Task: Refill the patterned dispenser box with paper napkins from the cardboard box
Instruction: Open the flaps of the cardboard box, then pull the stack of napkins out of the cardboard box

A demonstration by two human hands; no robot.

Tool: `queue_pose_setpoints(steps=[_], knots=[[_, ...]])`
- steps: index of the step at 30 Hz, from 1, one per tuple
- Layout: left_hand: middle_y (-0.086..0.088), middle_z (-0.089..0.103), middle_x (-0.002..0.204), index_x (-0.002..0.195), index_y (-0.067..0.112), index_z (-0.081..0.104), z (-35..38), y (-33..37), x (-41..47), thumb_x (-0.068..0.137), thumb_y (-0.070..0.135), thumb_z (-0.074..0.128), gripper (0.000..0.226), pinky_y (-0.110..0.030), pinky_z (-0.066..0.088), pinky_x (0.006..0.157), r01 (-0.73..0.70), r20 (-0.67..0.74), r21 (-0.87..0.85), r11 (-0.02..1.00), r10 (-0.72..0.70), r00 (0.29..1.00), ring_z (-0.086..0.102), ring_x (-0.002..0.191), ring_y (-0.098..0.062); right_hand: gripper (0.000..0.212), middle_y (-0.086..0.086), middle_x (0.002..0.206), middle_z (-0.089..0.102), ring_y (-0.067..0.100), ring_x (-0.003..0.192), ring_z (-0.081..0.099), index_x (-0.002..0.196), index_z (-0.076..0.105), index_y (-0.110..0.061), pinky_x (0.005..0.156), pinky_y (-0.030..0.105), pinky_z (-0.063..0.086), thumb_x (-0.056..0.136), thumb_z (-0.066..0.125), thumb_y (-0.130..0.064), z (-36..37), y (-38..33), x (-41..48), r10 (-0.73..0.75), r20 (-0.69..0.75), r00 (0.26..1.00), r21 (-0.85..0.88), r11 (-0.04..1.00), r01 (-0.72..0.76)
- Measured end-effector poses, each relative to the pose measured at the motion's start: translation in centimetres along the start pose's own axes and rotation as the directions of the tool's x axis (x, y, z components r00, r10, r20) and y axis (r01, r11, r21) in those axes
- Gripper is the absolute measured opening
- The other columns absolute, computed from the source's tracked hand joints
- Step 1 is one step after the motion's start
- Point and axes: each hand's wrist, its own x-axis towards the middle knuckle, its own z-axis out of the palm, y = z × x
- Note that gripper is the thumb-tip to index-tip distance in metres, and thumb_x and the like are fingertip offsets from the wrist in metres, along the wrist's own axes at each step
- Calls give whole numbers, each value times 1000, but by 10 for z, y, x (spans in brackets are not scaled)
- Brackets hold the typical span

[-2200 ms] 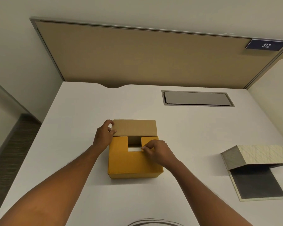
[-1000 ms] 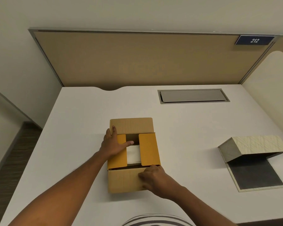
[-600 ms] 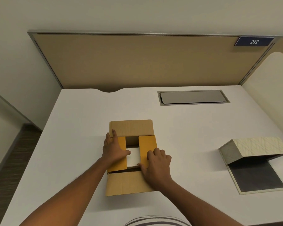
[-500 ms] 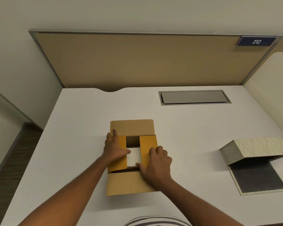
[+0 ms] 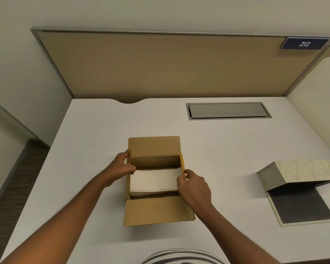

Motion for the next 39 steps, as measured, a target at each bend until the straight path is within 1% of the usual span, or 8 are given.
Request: queue_pose_setpoints(steps=[4,8,14,18,27,31,34,39], knots=[[-8,39,148,147,16,32,-26,-13,-9,82,-5,58,73,-41,42,102,12,38,-125,992,-7,999,39,134,-31,32,5,95,70,24,83,64,110,63,-14,71,33,49,95,38,-29,-13,18,11,83,-42,996,51,995,-81],[-16,56,124,131,9,46,-42,-31,-16,83,-8,60,53,-38,50,82,62,22,-172,983,-59,998,55,110,-30,20,6,83,65,25,72,61,94,57,-10,66,37,51,96,40,-22,-17,37,19,99,-77,992,35,995,-96],[-17,56,125,132,6,47,-42,-51,-17,77,-1,73,62,-42,48,87,109,-126,-143,984,-127,984,55,109,-31,24,11,102,66,27,81,57,115,53,-7,69,34,44,97,48,-22,-14,51,31,147,-69,987,19,989,-146],[-20,52,132,140,6,37,-32,-55,-18,77,7,76,74,-42,46,89,139,-177,-19,990,-140,974,54,112,-32,50,12,122,60,32,113,56,137,40,-8,86,42,48,92,58,-18,-8,56,36,146,-56,988,18,989,-145],[-21,53,134,138,9,45,-14,-61,-17,79,19,76,67,-45,43,99,157,-216,113,981,-129,968,51,122,-35,36,10,131,55,31,118,49,129,56,-13,94,42,49,93,53,-14,7,56,44,-2,61,998,-209,978,14],[-15,63,119,134,10,52,-11,-65,-18,87,20,66,50,-41,46,94,108,-149,150,983,-85,985,59,109,-29,32,10,125,59,30,110,54,121,62,-8,89,38,51,91,51,-9,11,55,46,-81,103,991,-293,950,108],[-16,58,130,136,7,49,-7,-60,-21,92,16,59,46,-39,44,96,76,-188,258,963,-27,982,56,116,-31,21,10,113,62,25,95,54,103,63,-5,78,32,50,86,51,-4,11,54,46,-114,128,985,-386,909,155],[-22,54,131,121,-3,59,4,-39,-32,91,10,58,33,-42,40,103,-89,-347,528,845,310,885,48,123,-36,19,9,117,58,27,104,52,99,61,-3,84,30,47,83,53,2,7,48,45,-183,66,981,-367,910,194]])
